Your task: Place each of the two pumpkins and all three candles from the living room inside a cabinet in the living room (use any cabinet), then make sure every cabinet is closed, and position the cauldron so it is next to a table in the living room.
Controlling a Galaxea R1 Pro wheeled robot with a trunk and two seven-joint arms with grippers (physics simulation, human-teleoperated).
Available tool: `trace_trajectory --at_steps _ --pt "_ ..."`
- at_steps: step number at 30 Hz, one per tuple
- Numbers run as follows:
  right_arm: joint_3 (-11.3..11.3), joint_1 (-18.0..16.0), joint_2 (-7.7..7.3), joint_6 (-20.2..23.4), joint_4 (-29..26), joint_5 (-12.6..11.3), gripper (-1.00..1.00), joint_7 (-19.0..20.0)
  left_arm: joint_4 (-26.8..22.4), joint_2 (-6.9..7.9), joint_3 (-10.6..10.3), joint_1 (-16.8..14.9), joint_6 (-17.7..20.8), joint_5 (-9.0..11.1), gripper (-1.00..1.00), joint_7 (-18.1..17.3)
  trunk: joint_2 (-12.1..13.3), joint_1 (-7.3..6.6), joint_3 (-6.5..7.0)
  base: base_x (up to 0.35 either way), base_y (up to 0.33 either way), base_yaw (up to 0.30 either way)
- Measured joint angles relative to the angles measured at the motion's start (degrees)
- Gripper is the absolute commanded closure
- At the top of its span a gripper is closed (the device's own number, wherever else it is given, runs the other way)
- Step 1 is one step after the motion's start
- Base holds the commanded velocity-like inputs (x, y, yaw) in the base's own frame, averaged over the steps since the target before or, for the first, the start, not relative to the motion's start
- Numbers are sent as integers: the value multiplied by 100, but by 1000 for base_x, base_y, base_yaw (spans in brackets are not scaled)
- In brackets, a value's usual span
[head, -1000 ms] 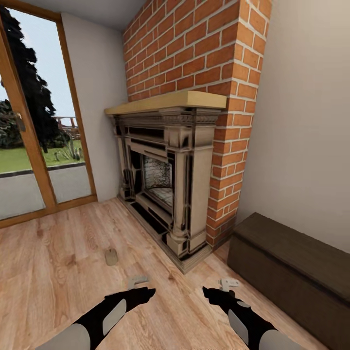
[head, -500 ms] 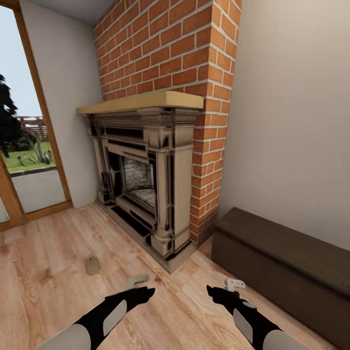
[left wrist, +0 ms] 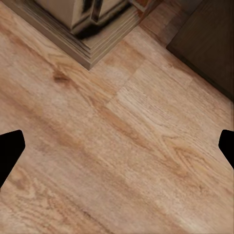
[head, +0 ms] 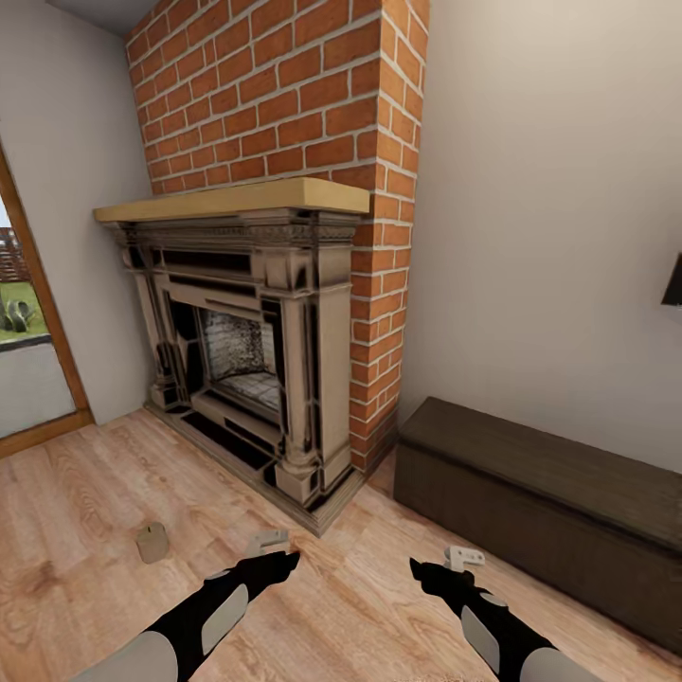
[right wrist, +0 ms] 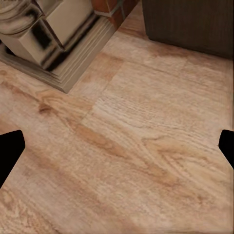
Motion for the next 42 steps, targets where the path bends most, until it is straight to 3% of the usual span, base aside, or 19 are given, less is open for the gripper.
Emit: trace_trajectory --at_steps 11,42 --pt "3 16 -80 -3 3 -15 -100 46 -19 9 1 3 -24 -5 -100 2 0 0 22 0 240 -293" --pt "0 68 -92 -11 11 -25 -100 49 -55 -7 -25 1 -27 -2 -100 4 0 0 85 0 10 -293"
